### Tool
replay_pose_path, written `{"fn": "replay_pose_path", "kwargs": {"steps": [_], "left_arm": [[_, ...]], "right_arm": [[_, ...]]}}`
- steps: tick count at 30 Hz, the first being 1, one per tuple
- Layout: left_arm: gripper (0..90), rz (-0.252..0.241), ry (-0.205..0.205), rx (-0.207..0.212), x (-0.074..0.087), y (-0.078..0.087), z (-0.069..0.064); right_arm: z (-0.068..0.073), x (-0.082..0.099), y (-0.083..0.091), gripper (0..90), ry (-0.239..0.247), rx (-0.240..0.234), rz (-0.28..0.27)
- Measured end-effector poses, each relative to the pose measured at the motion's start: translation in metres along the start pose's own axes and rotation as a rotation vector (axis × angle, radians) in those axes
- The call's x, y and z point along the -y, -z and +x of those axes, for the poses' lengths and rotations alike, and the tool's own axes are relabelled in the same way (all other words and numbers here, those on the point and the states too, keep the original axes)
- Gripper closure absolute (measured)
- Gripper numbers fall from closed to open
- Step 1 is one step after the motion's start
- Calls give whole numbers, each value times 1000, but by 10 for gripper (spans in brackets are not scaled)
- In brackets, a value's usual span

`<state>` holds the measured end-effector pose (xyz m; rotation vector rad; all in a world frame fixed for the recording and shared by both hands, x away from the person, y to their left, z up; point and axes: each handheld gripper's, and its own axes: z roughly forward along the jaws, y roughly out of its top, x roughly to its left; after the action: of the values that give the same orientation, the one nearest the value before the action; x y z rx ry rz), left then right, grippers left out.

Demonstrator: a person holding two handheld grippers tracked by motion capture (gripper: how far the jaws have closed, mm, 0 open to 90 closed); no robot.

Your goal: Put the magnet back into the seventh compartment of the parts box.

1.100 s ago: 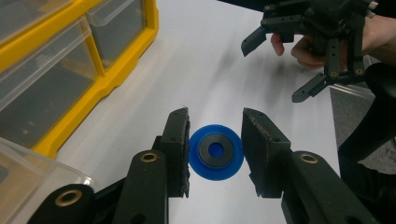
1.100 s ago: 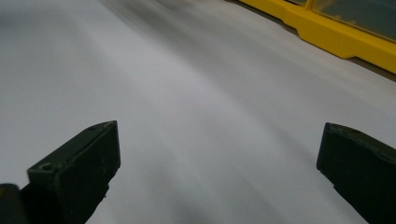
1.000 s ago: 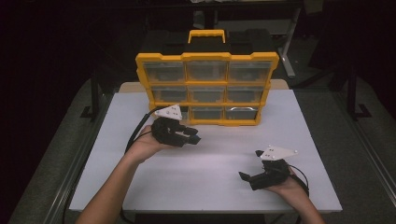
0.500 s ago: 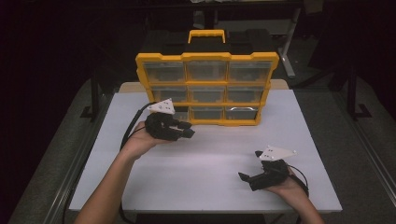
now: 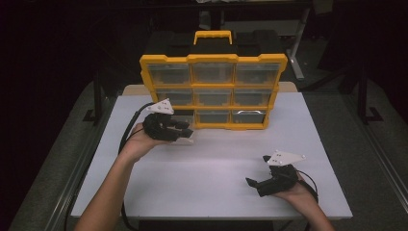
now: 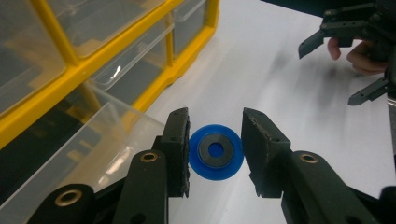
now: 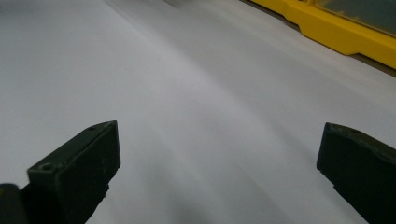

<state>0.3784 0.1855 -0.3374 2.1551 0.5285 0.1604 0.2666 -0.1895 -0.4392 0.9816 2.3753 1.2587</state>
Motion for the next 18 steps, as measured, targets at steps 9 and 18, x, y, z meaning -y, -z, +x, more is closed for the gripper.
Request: {"fn": "replay_pose_path", "kwargs": {"steps": [9, 18], "left_arm": [[628, -10, 27, -27, 5, 7, 11], [628, -12, 50, -80, 10, 13, 24]], "right_arm": [[1, 0, 0, 0, 2, 2, 7], [1, 0, 0, 0, 0, 1, 6]]}}
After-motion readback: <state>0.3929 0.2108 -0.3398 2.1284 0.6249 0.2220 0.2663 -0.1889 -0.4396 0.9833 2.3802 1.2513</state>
